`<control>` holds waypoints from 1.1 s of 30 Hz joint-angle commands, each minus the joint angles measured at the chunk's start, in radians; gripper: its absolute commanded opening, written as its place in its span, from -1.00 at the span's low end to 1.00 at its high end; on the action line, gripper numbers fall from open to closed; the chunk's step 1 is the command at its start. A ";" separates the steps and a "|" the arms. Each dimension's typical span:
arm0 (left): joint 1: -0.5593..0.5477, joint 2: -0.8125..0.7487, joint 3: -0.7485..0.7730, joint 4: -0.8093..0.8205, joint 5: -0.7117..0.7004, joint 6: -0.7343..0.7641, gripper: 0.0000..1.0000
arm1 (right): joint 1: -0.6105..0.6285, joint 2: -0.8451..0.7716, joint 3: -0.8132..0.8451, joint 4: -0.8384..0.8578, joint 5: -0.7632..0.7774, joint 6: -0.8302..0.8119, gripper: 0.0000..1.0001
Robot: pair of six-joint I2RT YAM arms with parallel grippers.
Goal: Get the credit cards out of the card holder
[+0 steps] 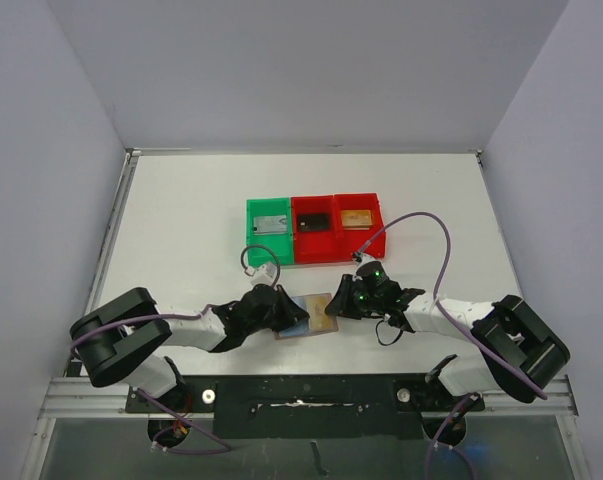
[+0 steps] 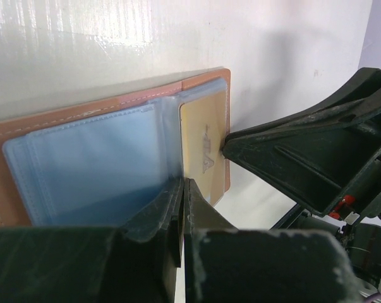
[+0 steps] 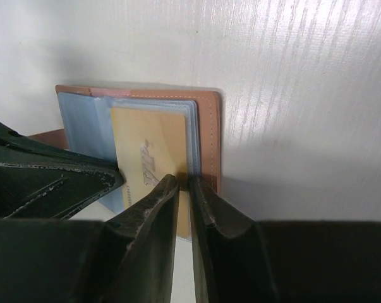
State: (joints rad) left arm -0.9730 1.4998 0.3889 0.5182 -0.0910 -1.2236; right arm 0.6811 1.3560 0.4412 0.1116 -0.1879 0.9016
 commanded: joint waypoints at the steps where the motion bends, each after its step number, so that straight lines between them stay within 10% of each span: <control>1: -0.004 -0.042 0.004 0.031 -0.031 -0.008 -1.00 | 0.005 0.022 0.009 -0.033 -0.001 -0.012 -0.67; 25: -0.004 -0.069 0.013 -0.059 -0.052 0.004 -1.00 | 0.006 0.024 0.017 -0.050 0.003 -0.016 -0.67; 33: -0.004 -0.007 0.010 0.061 -0.020 -0.017 -0.57 | 0.006 0.026 0.018 -0.050 0.003 -0.016 -0.67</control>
State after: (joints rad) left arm -0.9737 1.4647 0.3878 0.4759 -0.1223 -1.2289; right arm 0.6815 1.3666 0.4450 0.1059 -0.1955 0.9012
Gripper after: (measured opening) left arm 0.200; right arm 0.164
